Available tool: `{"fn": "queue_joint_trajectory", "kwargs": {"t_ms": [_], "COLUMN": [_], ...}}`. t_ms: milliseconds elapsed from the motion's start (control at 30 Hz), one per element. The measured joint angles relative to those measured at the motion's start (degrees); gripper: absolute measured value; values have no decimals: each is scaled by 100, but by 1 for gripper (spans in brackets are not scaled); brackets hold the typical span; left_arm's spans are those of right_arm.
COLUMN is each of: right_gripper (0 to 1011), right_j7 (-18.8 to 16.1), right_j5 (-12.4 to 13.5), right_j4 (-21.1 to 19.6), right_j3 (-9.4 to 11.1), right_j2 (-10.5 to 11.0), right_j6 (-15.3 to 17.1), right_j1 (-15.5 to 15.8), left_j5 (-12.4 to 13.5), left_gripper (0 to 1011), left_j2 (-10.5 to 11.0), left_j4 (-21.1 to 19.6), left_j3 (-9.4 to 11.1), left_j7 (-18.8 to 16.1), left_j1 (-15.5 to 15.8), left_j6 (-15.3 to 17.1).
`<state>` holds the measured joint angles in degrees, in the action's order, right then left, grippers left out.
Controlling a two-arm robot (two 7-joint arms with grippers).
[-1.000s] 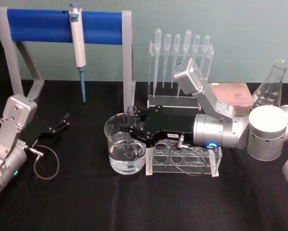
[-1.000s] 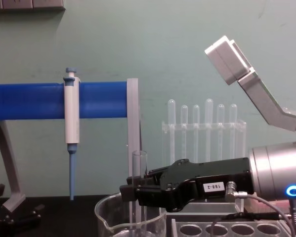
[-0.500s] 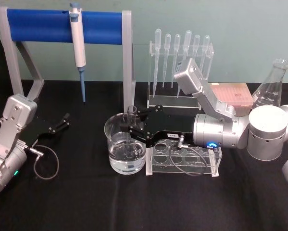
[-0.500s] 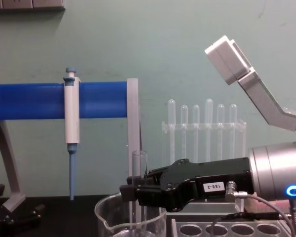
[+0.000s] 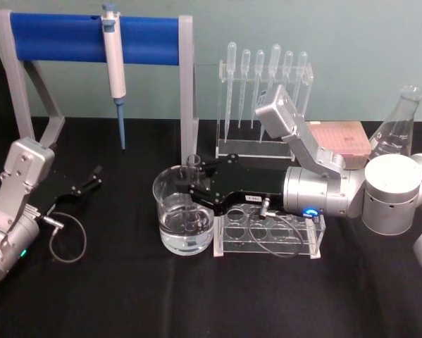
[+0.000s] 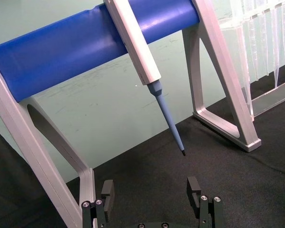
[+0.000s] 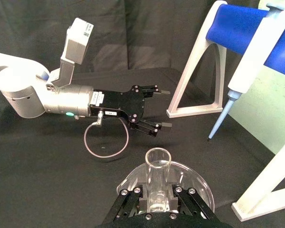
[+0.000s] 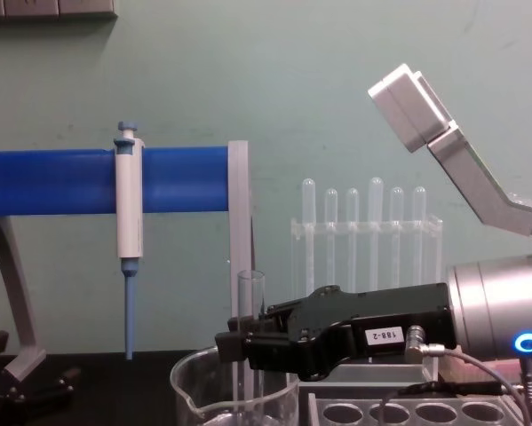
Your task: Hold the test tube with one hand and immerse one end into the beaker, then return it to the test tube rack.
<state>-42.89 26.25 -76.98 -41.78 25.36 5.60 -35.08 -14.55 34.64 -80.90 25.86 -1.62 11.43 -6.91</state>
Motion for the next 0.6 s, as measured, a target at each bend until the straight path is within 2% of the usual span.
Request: {"fn": "queue_joint_trajectory", "kwargs": {"t_ms": [600], "right_gripper": [226], "right_j7": [1], "right_j5": [0], "right_j4": [0], "right_j3": [0], "right_j2": [0], "right_j6": [0], "right_j1": [0], "left_j5": [0], "left_gripper": [1000], "left_j2": [0], "left_j4": [0], "left_j3": [0], "left_j7": [0], "left_j1": [0], "left_j6": [0]}}
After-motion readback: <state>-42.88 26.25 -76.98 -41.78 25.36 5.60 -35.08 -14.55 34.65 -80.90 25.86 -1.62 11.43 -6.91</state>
